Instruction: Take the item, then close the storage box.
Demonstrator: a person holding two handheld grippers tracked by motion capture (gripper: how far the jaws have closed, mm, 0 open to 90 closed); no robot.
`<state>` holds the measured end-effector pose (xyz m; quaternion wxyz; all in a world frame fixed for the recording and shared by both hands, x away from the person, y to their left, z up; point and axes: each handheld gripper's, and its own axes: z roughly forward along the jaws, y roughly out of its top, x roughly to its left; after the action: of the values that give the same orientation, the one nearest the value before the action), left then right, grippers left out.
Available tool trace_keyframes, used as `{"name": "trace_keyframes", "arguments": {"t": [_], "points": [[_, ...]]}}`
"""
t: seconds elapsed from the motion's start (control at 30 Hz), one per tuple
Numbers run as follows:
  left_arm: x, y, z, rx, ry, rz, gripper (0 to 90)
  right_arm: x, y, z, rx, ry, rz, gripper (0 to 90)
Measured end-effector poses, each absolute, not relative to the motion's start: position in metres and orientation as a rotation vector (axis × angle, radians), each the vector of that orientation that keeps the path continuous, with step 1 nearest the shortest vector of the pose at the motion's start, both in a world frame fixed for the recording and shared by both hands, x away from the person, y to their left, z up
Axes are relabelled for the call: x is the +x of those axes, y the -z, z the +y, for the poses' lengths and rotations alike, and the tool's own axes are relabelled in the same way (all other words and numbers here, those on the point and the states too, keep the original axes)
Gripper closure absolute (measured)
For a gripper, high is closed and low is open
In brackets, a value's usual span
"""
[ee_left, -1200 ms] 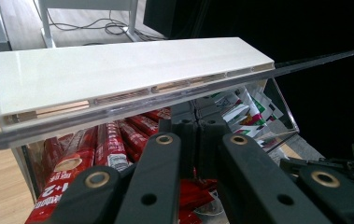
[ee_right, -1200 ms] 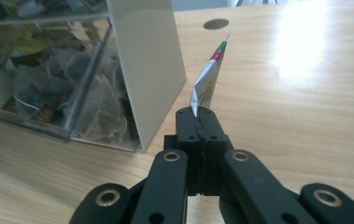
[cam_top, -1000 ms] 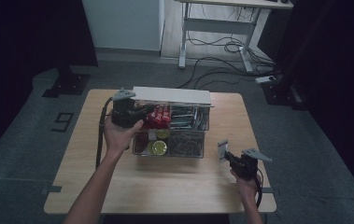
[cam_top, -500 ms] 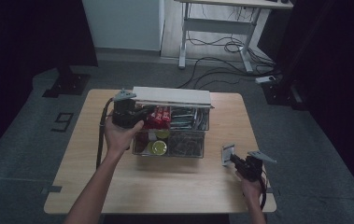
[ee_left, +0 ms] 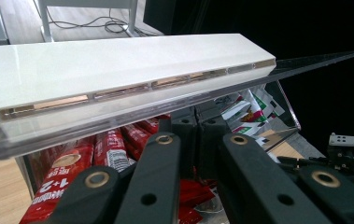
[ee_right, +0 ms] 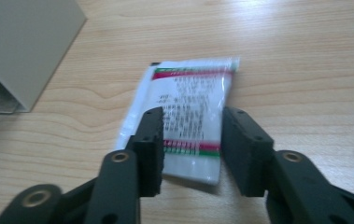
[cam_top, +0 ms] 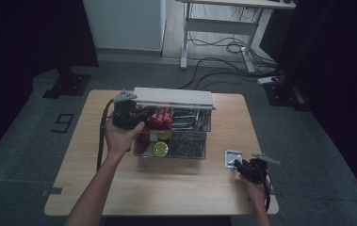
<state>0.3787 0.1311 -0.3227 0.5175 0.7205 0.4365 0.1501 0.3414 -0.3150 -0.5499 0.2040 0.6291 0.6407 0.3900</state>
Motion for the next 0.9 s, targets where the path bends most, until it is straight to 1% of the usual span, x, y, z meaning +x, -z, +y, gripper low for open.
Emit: {"name": "trace_keyframes", "arguments": {"t": [0.13, 0.3, 0.9], "points": [[0.378, 0.323, 0.132, 1.728, -0.361, 1.049, 88.0, 0.341, 0.549, -0.316, 1.766, -1.07, 1.766, 51.1], [0.377, 0.323, 0.134, 1.721, -0.361, 1.05, 88.0, 0.338, 0.545, -0.316, 1.751, -1.079, 1.745, 48.0], [0.371, 0.323, 0.141, 1.712, -0.363, 1.054, 87.9, 0.33, 0.53, -0.307, 1.672, -1.147, 1.727, 48.2]]}}
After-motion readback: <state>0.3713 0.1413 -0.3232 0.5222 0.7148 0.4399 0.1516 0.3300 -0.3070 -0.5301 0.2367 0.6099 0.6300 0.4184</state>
